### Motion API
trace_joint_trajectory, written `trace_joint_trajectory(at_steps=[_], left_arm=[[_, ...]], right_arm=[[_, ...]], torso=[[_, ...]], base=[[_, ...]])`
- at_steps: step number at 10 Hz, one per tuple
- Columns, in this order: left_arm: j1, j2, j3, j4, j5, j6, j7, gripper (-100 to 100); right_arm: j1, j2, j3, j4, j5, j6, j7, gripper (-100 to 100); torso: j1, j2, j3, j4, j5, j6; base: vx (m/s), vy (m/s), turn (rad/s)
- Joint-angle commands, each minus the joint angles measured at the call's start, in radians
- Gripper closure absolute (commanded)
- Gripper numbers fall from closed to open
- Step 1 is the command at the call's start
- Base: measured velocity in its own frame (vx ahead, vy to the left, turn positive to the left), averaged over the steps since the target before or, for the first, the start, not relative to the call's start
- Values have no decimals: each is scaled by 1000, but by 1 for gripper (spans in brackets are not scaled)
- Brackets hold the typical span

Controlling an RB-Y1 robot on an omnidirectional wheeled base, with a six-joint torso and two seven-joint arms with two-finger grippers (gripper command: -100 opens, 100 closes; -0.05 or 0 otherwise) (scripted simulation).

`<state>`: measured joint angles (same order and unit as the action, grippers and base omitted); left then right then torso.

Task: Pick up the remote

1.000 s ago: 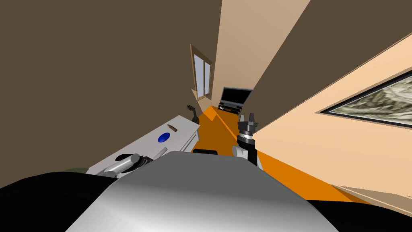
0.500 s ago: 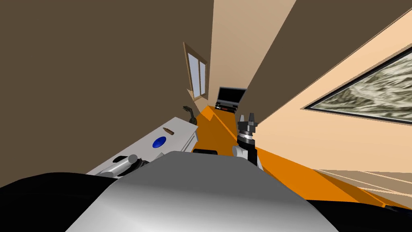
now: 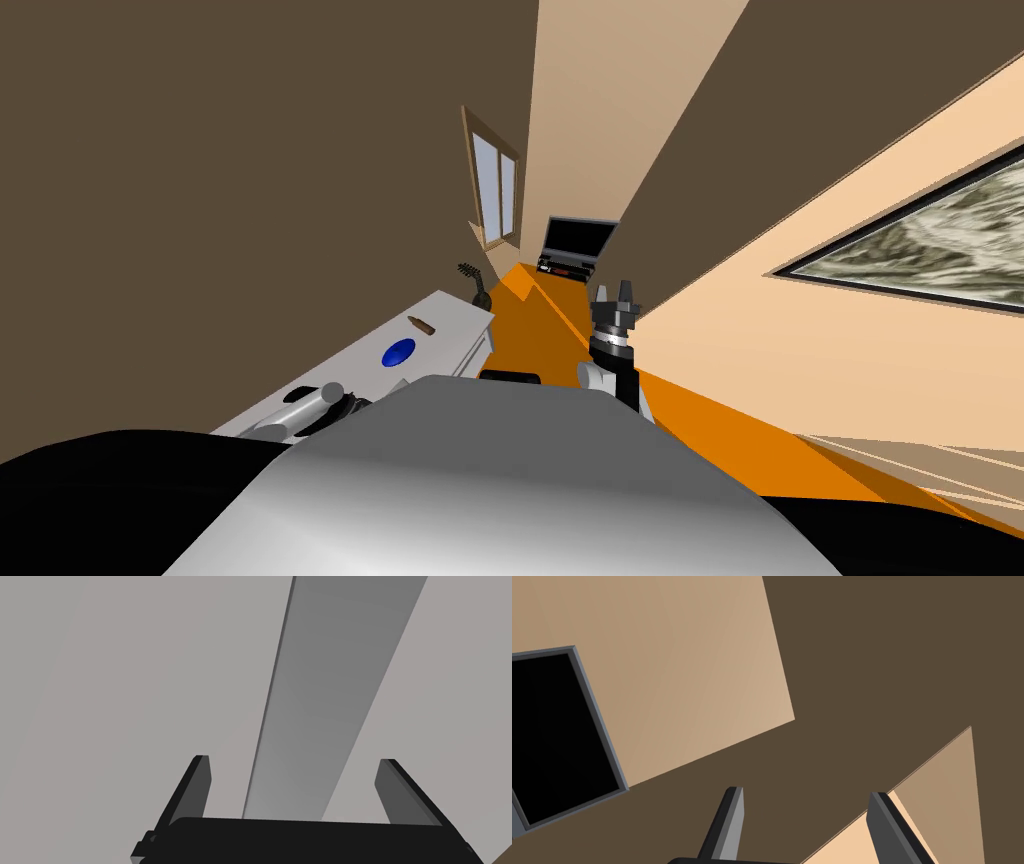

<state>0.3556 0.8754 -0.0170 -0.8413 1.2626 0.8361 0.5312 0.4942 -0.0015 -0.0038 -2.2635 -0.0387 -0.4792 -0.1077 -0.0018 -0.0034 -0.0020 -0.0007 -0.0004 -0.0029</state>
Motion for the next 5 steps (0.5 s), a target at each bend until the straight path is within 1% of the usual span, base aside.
trace_joint_trajectory(at_steps=[1, 3, 4, 5], left_arm=[[-26, -23, 35, 28, -40, 11, -50, -100], [-62, -54, 77, 70, -89, 23, -110, -100], [-62, -54, 77, 70, -89, 23, -117, -100], [-81, -69, 99, 90, -114, 30, -149, -100]], right_arm=[[0, 0, 0, 0, 0, 0, 0, 0], [0, 0, 0, 0, 0, 0, 0, 0], [0, 0, 0, 0, 0, 0, 0, 0], [0, 0, 0, 0, 0, 0, 0, 0]], torso=[[0, 0, 0, 0, 0, 0], [0, -3, -2, -1, 0, 1], [0, -3, -2, -1, 0, 0], [0, -2, -1, 0, 0, 1]], base=[[103, 0, 216], [100, -2, 189], [75, -3, 75], [58, 5, 116]])
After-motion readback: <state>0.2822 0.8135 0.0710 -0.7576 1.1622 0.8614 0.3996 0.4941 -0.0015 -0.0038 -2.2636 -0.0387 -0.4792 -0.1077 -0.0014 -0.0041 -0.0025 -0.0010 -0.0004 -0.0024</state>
